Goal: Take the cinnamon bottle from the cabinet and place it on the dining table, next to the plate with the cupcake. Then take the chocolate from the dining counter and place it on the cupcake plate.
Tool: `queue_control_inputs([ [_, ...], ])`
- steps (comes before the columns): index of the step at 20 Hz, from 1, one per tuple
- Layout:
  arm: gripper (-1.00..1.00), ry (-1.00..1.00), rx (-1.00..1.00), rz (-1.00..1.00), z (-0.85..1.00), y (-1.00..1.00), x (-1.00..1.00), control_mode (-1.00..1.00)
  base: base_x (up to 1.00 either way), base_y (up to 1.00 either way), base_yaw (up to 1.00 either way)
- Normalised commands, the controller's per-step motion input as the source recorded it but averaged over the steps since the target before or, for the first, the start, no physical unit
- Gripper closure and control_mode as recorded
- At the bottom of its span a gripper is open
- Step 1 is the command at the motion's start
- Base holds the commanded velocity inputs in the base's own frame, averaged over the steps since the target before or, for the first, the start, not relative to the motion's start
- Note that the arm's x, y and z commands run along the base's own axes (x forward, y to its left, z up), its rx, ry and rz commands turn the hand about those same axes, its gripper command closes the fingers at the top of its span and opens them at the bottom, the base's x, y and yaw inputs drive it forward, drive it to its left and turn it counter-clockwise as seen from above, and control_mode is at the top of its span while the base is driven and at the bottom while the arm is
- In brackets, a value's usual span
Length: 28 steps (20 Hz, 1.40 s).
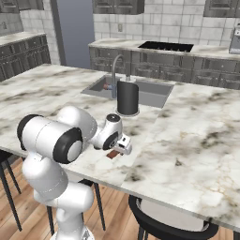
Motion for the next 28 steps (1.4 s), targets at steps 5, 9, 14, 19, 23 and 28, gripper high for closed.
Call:
queue_control_inputs([
  [5,-1.0,0.05,0.0,0.0,-0.26,0.0,0.22,-1.0,0.0,0.0,0.0],
  [9,-1.0,0.14,0.0,0.0,-0.22,0.0,0.11,-1.0,0.0,0.0,0.0],
  [14,-1.0,0.14,0.0,0.0,-0.27,-0.01,0.01,-1.0,0.0,0.0,0.0],
  [19,-1.0,0.11,0.0,0.0,-0.38,0.0,-0.02,-1.0,0.0,0.0,0.0],
  [23,-1.0,0.01,0.0,0.0,-0.48,0.0,-0.1,-1.0,0.0,0.0,0.0],
  [28,1.0,0.0,0.0,0.0,-0.62,0.0,-0.18,-1.0,0.0,0.0,0.0],
])
